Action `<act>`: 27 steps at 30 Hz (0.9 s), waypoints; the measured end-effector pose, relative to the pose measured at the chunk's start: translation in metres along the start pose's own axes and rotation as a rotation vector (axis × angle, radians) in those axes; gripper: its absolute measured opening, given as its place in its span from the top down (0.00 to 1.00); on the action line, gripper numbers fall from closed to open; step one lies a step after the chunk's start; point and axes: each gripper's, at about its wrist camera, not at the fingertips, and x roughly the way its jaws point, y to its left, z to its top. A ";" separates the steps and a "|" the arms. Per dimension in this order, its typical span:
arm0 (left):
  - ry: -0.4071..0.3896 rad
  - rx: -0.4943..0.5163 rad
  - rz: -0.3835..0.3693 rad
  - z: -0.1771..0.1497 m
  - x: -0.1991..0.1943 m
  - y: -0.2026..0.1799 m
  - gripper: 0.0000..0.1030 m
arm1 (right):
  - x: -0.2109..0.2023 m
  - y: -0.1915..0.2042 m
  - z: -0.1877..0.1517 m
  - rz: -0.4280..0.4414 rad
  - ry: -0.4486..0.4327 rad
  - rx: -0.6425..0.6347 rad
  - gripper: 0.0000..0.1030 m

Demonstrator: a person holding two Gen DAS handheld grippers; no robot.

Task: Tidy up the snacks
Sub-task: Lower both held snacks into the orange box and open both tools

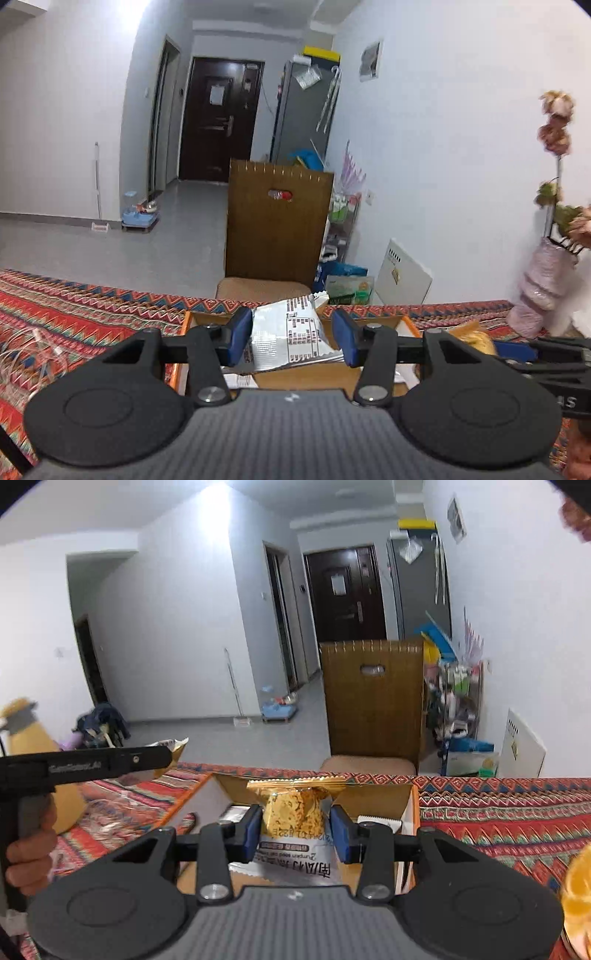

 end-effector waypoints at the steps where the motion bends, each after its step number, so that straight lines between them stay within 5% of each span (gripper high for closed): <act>1: 0.018 -0.002 0.004 0.002 0.017 0.003 0.52 | 0.017 -0.003 0.004 -0.008 0.018 0.002 0.62; 7: 0.161 -0.035 0.025 -0.005 0.107 0.020 0.52 | 0.129 -0.023 0.011 -0.050 0.205 0.059 0.62; 14: 0.321 0.002 0.027 -0.034 0.182 0.025 0.52 | 0.213 -0.031 0.001 -0.145 0.348 0.062 0.61; 16: 0.358 -0.022 0.008 -0.037 0.187 0.029 0.45 | 0.224 -0.031 -0.001 -0.149 0.387 0.078 0.56; 19: 0.296 -0.029 -0.005 -0.035 0.176 0.032 0.31 | 0.224 -0.030 0.004 -0.144 0.366 0.084 0.48; 27: 0.234 -0.007 0.007 -0.014 0.119 0.031 0.28 | 0.173 -0.021 0.021 -0.135 0.284 0.035 0.45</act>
